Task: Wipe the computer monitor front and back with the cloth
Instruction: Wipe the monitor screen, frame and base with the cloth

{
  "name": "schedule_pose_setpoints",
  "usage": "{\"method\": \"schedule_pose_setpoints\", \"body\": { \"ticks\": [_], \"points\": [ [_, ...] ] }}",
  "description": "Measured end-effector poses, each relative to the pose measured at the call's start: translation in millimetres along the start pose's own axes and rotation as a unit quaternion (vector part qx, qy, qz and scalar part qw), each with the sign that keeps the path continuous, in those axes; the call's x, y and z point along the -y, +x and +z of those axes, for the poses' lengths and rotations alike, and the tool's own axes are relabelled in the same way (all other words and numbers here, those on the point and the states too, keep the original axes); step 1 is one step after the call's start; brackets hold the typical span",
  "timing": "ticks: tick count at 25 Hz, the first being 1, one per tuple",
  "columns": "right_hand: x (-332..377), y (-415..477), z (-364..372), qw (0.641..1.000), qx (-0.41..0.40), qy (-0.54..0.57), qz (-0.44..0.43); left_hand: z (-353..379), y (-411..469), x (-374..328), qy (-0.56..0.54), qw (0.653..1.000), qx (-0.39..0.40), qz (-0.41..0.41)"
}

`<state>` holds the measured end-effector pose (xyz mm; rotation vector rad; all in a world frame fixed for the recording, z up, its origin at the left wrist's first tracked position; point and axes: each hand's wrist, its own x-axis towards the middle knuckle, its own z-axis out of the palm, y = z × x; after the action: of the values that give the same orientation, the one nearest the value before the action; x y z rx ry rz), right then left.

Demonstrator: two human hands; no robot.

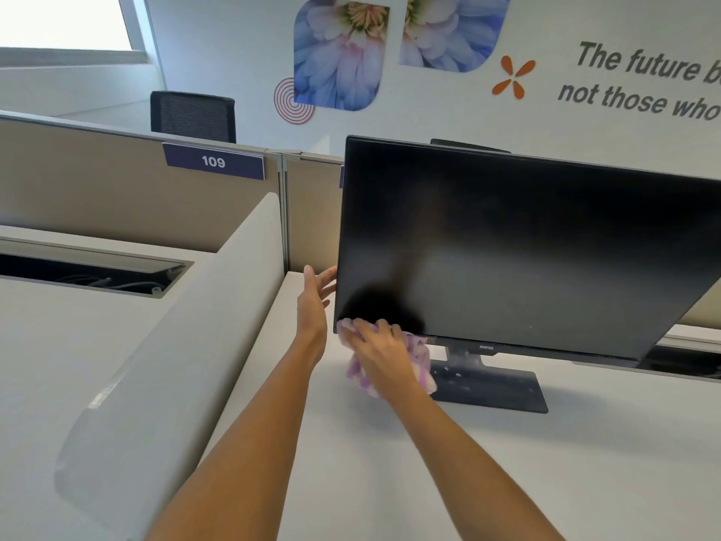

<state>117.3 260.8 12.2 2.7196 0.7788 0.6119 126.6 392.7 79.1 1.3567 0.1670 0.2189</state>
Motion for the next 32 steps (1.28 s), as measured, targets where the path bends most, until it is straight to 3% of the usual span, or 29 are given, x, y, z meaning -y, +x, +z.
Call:
{"method": "schedule_pose_setpoints", "body": {
  "ticks": [4, 9, 14, 22, 29, 32],
  "points": [
    [28, 19, -9, 0.998, 0.014, 0.048, 0.032, -1, 0, 1, 0.005, 1.000, 0.000, 0.001],
    [-9, -6, -9, 0.997, -0.006, 0.031, 0.075, -1, -1, 0, 0.009, 1.000, 0.003, 0.007],
    [-20, -20, -8, 0.988, 0.009, 0.086, 0.127, 1, -4, -1, 0.022, 1.000, 0.005, 0.004],
    [24, 21, -31, 0.986, 0.052, 0.143, 0.069, 5, -8, 1, 0.022, 1.000, -0.001, 0.014],
    [2, 6, -21, 0.985, 0.033, 0.141, 0.093, 12, -13, -3, 0.045, 0.998, -0.016, 0.034],
    [-28, -22, -22, 0.981, 0.035, 0.125, 0.143, 13, -12, 0, 0.058, 0.997, -0.025, 0.043]
  ]
}}
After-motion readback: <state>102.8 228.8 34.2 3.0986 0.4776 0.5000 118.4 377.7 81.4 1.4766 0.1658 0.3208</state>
